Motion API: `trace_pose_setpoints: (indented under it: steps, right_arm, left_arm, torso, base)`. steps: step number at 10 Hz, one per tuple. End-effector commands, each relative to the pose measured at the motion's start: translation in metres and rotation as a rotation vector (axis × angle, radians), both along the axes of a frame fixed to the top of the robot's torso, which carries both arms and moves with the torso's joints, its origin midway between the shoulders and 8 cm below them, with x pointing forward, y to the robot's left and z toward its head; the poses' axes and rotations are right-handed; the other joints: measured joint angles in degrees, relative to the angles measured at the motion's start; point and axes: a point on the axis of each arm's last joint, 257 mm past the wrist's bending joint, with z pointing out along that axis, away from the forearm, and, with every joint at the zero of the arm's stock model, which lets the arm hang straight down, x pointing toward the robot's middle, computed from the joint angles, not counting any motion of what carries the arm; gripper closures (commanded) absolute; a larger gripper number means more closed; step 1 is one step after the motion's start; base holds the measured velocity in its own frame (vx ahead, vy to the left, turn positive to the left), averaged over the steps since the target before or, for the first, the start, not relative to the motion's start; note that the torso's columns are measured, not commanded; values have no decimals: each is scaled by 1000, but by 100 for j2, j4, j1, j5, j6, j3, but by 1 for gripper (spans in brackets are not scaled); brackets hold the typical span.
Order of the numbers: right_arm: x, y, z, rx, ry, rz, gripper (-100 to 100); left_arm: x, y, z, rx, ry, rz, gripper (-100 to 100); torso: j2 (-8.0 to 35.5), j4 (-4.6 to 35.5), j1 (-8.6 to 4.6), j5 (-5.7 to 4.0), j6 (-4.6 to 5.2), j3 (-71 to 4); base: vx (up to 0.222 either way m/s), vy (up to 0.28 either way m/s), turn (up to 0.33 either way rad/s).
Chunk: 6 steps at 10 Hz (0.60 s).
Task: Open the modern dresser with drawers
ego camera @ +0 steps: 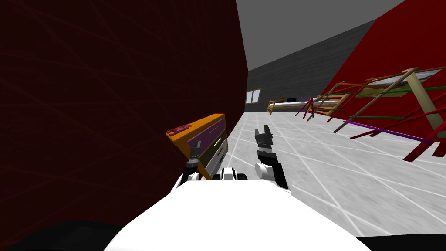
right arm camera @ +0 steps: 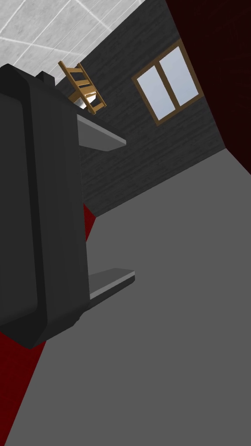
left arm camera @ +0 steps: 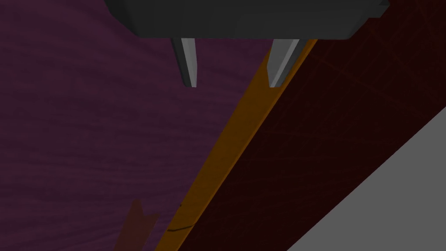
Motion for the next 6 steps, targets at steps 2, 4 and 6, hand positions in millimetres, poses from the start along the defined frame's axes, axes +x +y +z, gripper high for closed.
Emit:
trace_pose_setpoints:
  steps: [2,4,6]
  right_arm:
    - [0,0,0,0,0,0,0]
    - [0,0,0,0,0,0,0]
    - [0,0,0,0,0,0,0]
  left_arm:
    - [5,4,-26,-3,58,12,-100]
    - [6,6,-33,-3,72,15,-100]
    - [7,6,-49,-6,100,16,-100]
  torso:
    - [-1,3,-1,-1,4,0]
    - [-11,-2,8,4,5,-3]
    - [-11,-4,17,7,0,-3]
  base:
    - [15,-6,-20]
    - [10,-4,-14]
    - [8,0,-25]
